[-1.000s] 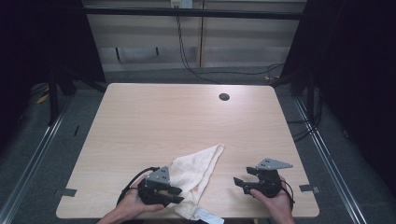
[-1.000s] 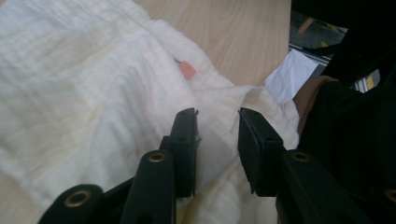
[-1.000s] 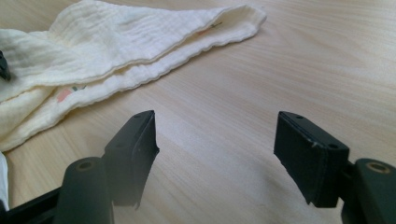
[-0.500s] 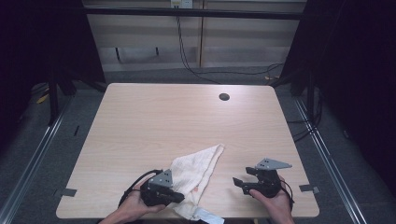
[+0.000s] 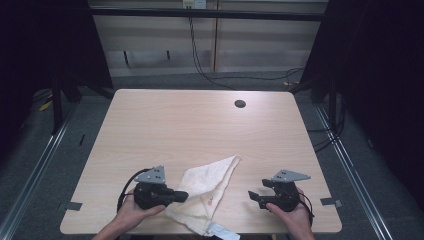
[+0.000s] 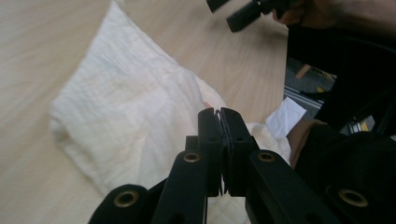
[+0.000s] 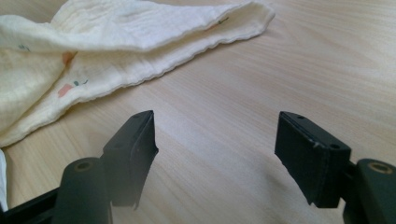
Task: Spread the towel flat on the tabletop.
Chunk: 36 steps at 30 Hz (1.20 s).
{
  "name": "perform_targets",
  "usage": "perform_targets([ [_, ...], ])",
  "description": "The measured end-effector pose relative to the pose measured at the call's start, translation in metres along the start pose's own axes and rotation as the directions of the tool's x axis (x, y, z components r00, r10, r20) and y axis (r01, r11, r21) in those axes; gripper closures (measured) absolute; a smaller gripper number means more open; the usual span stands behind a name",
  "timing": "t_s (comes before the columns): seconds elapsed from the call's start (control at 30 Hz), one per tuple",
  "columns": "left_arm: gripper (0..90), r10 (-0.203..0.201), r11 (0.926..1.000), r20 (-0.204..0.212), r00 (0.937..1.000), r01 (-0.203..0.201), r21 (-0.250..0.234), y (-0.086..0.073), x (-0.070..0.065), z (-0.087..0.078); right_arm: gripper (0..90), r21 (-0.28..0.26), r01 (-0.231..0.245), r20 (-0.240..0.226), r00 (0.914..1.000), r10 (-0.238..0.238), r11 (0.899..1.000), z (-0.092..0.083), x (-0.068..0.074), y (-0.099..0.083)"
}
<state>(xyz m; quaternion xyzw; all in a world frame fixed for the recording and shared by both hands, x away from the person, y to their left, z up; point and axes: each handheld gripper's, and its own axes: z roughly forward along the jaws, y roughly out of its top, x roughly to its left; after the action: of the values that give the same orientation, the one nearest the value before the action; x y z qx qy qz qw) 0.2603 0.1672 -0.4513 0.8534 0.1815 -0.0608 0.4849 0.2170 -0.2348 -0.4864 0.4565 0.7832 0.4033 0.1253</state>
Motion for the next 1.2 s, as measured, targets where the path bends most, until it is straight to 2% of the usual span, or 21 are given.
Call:
perform_targets([
  [0.03,88.3,-0.019,0.9998,-0.005,0.9998,0.019,-0.011,0.0,0.001,-0.004,27.7,-0.001,0.003,-0.007,1.0,-0.003,1.0,0.0,0.0,0.0],
  [0.2,88.4,-0.052,0.9974,-0.044,0.9977,0.05,-0.052,-0.004,0.006,-0.023,22.3,-0.046,0.03,-0.07,0.997,-0.033,0.998,-0.004,0.005,0.002],
  [0.27,88.4,-0.049,0.9976,-0.068,0.9965,0.046,-0.053,-0.005,0.008,-0.029,20.2,-0.043,0.043,-0.078,0.9959,-0.046,0.998,-0.004,0.006,0.003],
  [0.33,88.4,-0.063,0.9972,-0.094,0.9936,0.058,-0.048,-0.009,0.012,-0.034,20.3,-0.035,0.038,-0.086,0.9955,-0.041,0.999,-0.003,0.007,0.006],
  [0.4,88.4,-0.079,0.9952,-0.113,0.9904,0.072,-0.066,-0.011,0.017,-0.037,27.2,-0.03,0.049,-0.102,0.9934,-0.052,0.998,-0.001,0.007,0.01],
  [0.53,88.3,-0.098,0.992,-0.15,0.9838,0.085,-0.093,-0.005,0.029,-0.043,29.6,-0.008,0.077,-0.127,0.9889,-0.077,0.997,0.004,0.003,0.024],
  [0.67,88.4,-0.114,0.9903,-0.179,0.9773,0.097,-0.1,-0.003,0.04,-0.047,35.9,-0.024,0.073,-0.133,0.9882,-0.076,0.997,0.01,-0.008,0.045],
  [0.8,88.3,-0.116,0.9896,-0.183,0.9761,0.098,-0.105,-0.008,0.042,-0.048,41.9,-0.026,0.084,-0.111,0.9901,-0.086,0.996,0.023,-0.023,0.061],
  [0.93,88.3,-0.117,0.9899,-0.187,0.9754,0.099,-0.102,-0.011,0.042,-0.046,45.4,-0.02,0.066,-0.115,0.991,-0.068,0.998,0.048,-0.039,0.068],
  [1.03,88.3,-0.121,0.9892,-0.183,0.9757,0.103,-0.105,-0.012,0.042,-0.045,46.2,-0.022,0.063,-0.097,0.9932,-0.065,0.998,0.061,-0.044,0.068],
  [1.1,88.3,-0.125,0.9877,-0.171,0.9774,0.106,-0.115,-0.013,0.044,-0.045,46.2,0.002,0.071,-0.125,0.9897,-0.07,0.997,0.068,-0.047,0.066],
  [1.13,88.3,-0.128,0.9871,-0.172,0.9768,0.108,-0.118,-0.013,0.045,-0.045,46.2,0.017,0.089,-0.115,0.9896,-0.086,0.996,0.07,-0.047,0.066],
  [1.2,88.3,-0.131,0.9865,-0.164,0.9777,0.112,-0.119,-0.013,0.047,-0.045,46.6,0.01,0.093,-0.126,0.9878,-0.091,0.996,0.072,-0.049,0.066],
])
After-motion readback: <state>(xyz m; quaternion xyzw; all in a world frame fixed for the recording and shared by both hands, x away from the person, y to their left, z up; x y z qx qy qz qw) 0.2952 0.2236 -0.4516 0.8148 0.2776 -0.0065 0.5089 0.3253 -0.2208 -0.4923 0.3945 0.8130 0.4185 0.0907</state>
